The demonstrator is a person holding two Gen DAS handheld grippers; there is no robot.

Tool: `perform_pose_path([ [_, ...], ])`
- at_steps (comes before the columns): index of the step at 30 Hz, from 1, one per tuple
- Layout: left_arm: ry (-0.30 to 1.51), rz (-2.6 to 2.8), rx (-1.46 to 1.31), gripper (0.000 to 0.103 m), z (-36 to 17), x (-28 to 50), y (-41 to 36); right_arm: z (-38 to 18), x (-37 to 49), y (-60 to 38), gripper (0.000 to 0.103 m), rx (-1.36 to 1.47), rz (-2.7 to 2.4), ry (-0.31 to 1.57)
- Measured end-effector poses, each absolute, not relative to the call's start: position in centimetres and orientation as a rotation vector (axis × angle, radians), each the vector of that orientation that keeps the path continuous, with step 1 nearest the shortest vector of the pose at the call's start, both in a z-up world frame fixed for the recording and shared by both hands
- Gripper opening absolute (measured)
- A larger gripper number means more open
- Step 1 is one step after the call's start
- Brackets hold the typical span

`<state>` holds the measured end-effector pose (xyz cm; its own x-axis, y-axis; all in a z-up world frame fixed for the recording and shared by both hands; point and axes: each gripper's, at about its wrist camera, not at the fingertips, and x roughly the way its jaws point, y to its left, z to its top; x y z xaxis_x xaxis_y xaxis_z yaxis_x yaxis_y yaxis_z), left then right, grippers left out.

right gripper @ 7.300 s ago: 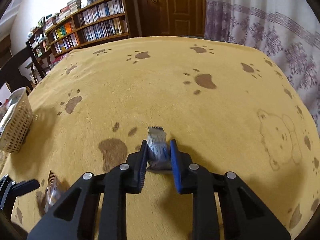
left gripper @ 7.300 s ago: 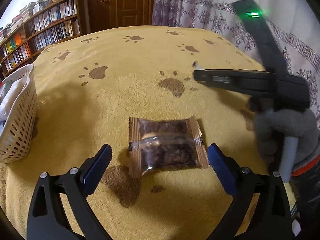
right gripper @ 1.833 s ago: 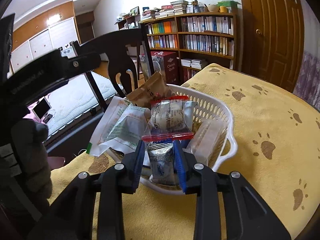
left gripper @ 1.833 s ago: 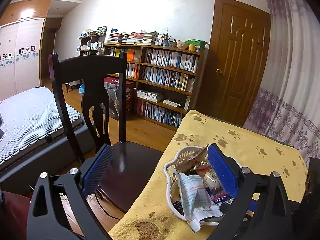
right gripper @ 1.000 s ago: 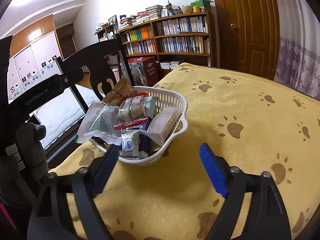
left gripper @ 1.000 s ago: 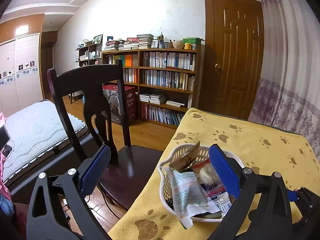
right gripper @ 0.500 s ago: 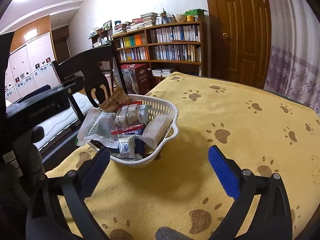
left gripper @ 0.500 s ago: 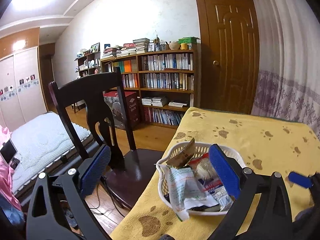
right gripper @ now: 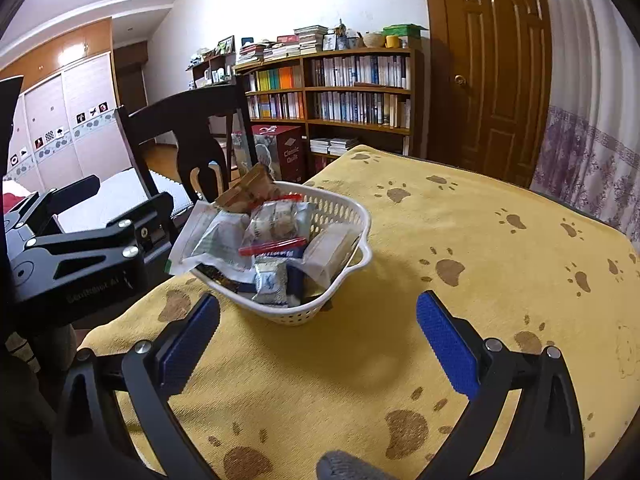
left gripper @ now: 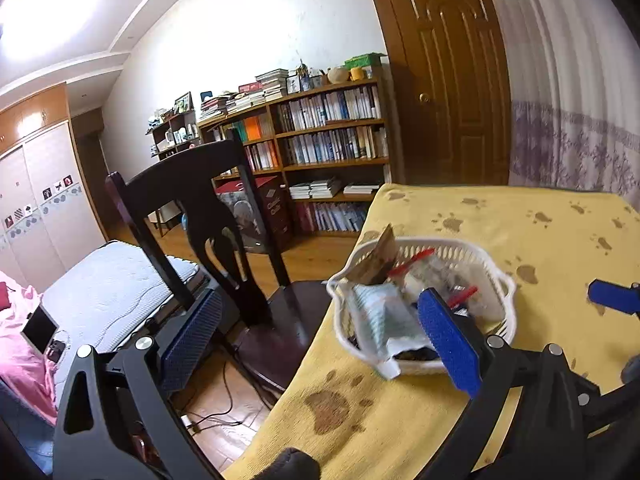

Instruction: Organize snacks

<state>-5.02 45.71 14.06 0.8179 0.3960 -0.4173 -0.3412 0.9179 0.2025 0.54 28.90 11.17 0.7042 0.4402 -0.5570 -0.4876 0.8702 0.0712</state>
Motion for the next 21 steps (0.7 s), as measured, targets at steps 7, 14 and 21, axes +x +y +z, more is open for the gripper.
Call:
perform_pose_path([
  [7,0.490,0.413,0.167,0.100,13.2,-5.7,46.1,11.3,-0.2,29.1,0.098,-0.094,0.523,0.589],
  [14,0.530,0.433,0.214,0.100,12.1,-5.5,46.4,11.1,-0.7,30.0,0.098,-0.130,0.521,0.582],
  [21,0.546,0.428,0.222,0.100,11.5,-5.2,46.6,11.1,-1.0,31.0,0.098,-0.194,0.488,0.559],
])
